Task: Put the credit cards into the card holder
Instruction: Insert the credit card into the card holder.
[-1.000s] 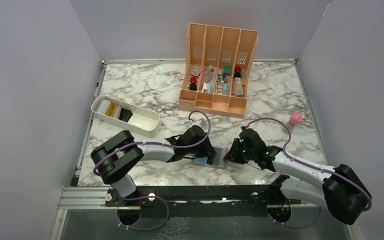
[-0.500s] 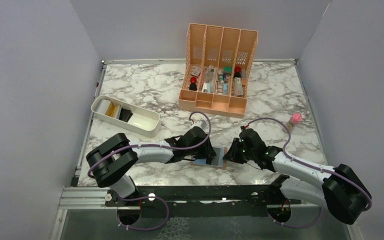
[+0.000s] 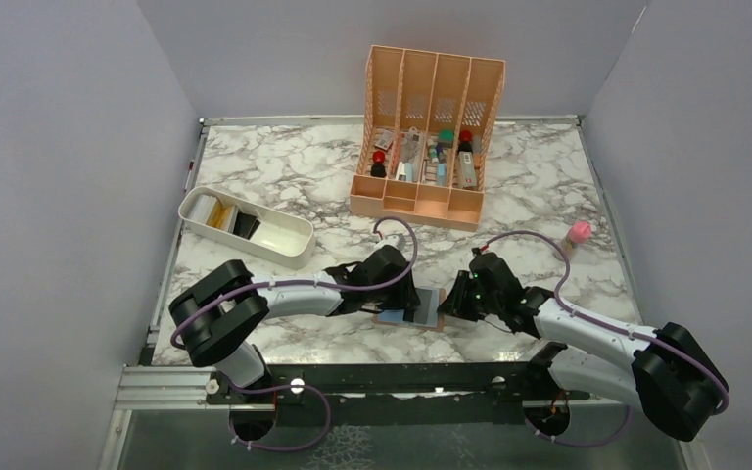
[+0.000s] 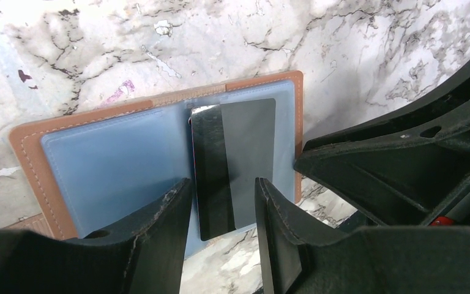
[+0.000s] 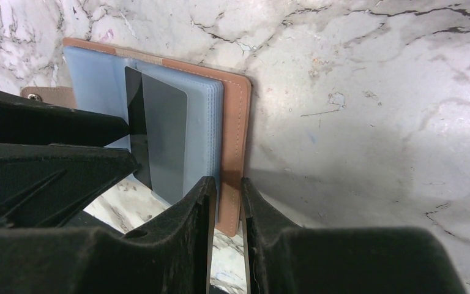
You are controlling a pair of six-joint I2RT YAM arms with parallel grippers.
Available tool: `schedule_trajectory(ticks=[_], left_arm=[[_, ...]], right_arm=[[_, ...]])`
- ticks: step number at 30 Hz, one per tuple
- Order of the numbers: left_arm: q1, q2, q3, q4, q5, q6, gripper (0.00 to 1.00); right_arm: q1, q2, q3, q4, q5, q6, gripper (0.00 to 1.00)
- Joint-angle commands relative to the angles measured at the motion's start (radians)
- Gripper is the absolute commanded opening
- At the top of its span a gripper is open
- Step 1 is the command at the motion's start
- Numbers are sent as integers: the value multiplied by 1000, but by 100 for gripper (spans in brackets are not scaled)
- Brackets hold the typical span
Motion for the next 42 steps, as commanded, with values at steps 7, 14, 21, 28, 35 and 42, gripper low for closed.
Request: schedule_trajectory(ticks=[7,14,21,28,35,42], left_arm=[[-8,1,30,-22,-18,27,47],[-9,29,14,61,23,-13,47],[-18,75,-23,158,61,-69,47],[-42,81,-8,195,71,-108,46],[-55,66,-9,140,25,-110,46],[-68,60,19,143,27,-109,46]], right_arm=[[1,0,-19,-6,12,-10,26],[1,15,-16,6,1,-12,26],[1,7,-24,15,4,-8,26],[0,19,-20,28,7,-11,26],[1,36,-8,29,24,-17,26],[1,59,2,49,23,-40,26]])
